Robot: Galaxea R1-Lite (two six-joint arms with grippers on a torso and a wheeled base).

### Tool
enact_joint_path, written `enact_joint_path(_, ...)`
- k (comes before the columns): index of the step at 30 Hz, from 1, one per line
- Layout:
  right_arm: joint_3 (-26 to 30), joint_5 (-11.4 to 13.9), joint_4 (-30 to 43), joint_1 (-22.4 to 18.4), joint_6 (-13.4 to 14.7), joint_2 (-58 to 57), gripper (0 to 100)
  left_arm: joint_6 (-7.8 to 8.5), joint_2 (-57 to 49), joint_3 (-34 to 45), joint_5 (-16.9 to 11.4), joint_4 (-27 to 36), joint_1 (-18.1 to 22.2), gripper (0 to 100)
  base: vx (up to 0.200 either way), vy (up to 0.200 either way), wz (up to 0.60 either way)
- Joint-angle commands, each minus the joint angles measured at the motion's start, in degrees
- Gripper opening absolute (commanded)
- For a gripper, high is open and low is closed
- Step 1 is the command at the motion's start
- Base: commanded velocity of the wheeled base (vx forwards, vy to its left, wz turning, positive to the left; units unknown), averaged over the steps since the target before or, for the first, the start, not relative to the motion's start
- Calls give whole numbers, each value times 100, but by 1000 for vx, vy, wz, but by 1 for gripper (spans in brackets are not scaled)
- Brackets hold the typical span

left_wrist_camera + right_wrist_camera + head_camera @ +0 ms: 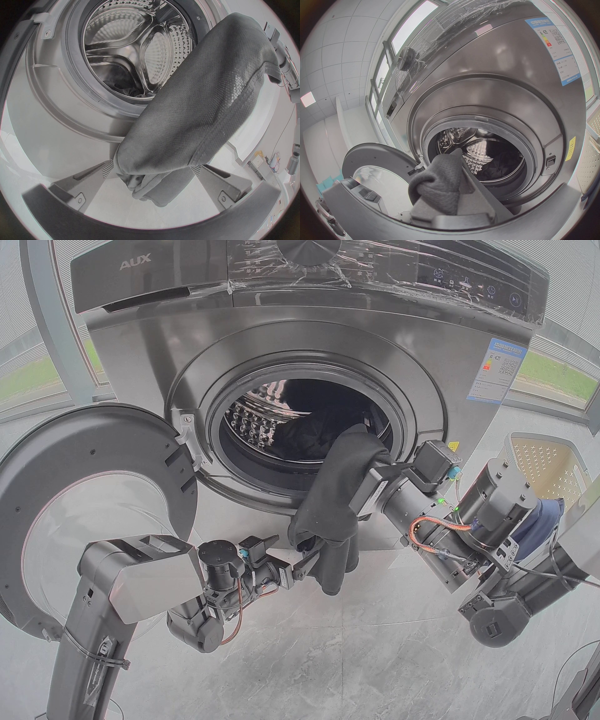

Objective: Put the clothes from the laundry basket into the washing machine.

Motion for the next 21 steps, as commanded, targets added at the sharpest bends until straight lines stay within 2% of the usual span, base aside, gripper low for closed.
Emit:
enact_joint_path(1, 1, -1, -4, 2, 1, 32, 0, -1, 170, -251, 5, -1, -12, 100, 0, 0, 0)
enact_joint_path(3, 9, -1, -4, 2, 1, 32, 0, -10, 240, -409, 5, -1, -12, 100, 0, 0, 0)
enact_joint_path(4, 9, -1, -4, 2, 1, 32, 0, -10, 267, -479, 14, -1, -12, 0, 0, 0, 0)
enact_joint_path(10, 27, -1, -22, -7, 10, 32, 0, -27, 372, -813, 41, -10, -12, 0, 0, 0, 0)
enact_joint_path(15, 62, -1, -30, -86, 10, 23, 0, -10, 179, -708, 58, -19, 6, 0, 0, 0, 0)
enact_joint_path(21, 62, -10, 14, -288, 54, 23, 0, -10, -753, 171, 5, -19, 58, 0, 0, 0, 0)
